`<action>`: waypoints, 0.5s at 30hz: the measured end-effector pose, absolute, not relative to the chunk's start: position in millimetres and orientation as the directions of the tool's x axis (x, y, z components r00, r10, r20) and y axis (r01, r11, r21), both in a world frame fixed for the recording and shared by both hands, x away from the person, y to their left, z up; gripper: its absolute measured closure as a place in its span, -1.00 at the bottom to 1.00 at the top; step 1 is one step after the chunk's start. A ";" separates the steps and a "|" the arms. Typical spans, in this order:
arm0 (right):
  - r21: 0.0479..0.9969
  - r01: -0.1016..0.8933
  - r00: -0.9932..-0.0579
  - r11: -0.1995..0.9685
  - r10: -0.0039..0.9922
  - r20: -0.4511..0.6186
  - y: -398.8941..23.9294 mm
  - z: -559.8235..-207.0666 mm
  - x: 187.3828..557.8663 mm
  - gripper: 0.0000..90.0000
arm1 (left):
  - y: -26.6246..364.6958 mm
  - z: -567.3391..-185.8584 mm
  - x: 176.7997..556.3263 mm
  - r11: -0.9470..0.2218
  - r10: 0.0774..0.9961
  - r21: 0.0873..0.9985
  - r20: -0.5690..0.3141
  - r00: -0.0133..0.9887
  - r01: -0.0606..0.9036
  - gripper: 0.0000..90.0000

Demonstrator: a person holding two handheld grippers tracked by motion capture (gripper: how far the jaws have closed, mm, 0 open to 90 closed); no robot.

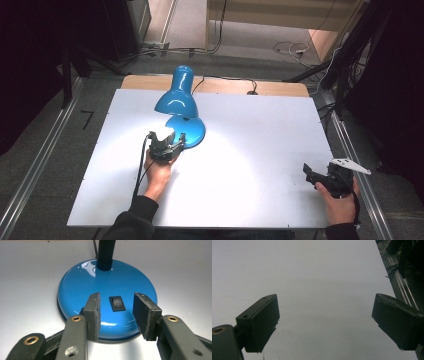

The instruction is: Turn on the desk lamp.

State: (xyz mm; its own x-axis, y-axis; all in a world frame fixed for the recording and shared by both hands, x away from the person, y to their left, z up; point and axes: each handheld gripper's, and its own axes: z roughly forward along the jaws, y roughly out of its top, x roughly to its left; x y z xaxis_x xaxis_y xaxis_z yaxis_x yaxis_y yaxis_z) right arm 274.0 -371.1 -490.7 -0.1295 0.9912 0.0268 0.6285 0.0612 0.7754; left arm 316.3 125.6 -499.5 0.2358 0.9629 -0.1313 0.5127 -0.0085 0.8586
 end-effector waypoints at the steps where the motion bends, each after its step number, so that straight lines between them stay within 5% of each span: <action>1: 0.776 0.628 -0.130 0.062 0.991 0.027 -371.1 -490.6 273.9 -0.87 | 127.6 -498.5 315.1 -0.005 0.963 0.860 -0.134 0.234 0.510 0.19; 7: 0.774 0.630 -0.128 0.056 0.991 0.033 -371.7 -490.6 273.7 -0.87 | 134.1 -497.0 312.5 -0.019 0.969 0.854 -0.112 0.220 0.519 -0.16; 15: 0.777 0.628 -0.126 0.048 0.991 0.041 -373.6 -489.9 272.9 -0.87 | 141.6 -490.2 303.2 -0.009 0.966 0.857 -0.125 0.225 0.515 -0.31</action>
